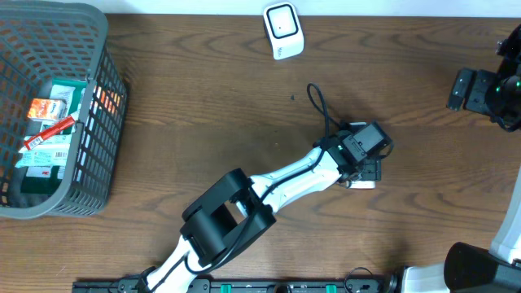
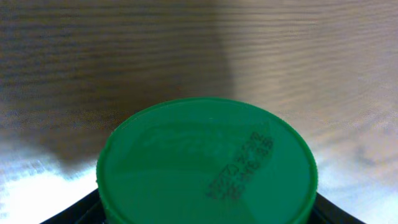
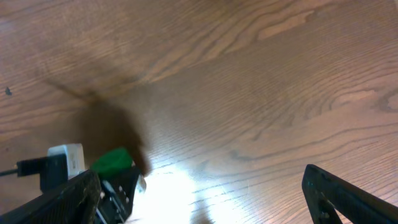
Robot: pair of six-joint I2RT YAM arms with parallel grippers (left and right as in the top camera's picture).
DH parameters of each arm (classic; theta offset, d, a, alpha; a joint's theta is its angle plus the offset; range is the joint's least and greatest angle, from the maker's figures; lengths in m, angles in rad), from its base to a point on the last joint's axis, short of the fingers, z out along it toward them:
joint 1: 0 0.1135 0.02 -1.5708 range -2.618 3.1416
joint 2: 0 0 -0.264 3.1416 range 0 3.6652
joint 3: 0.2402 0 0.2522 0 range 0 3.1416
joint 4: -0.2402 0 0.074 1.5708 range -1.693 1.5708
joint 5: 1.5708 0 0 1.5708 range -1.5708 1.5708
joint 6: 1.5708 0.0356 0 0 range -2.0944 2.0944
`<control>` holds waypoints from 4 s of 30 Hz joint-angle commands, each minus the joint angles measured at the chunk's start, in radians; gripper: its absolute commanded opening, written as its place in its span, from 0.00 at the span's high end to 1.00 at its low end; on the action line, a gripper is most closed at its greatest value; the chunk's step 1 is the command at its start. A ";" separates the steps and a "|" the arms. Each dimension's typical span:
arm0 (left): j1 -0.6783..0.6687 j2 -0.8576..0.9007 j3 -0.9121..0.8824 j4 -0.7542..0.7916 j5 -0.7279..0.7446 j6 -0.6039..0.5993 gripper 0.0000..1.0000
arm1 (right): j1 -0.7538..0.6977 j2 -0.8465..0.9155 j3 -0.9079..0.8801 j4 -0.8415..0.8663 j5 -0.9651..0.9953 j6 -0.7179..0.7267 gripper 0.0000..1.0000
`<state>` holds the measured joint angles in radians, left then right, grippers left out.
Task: Scan the item barcode
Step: 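Lower the jar onto the table and open the left gripper, then move the left gripper back into the grey basket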
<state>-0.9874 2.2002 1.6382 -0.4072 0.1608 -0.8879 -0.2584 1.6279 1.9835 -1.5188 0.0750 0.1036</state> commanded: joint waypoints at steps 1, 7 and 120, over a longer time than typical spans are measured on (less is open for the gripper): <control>0.025 0.009 0.001 0.018 -0.021 -0.012 0.48 | -0.003 0.003 0.011 0.000 -0.001 0.015 0.01; 0.045 0.010 0.001 0.009 -0.023 -0.003 0.32 | -0.003 0.003 0.011 0.000 -0.001 0.015 0.01; 1.626 -0.093 -0.010 -0.455 -0.266 0.280 0.05 | -0.003 0.003 0.011 0.000 -0.001 0.015 0.01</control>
<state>0.6376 2.0991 1.6600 -0.8749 -0.0849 -0.6029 -0.2584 1.6279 1.9835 -1.5188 0.0753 0.1036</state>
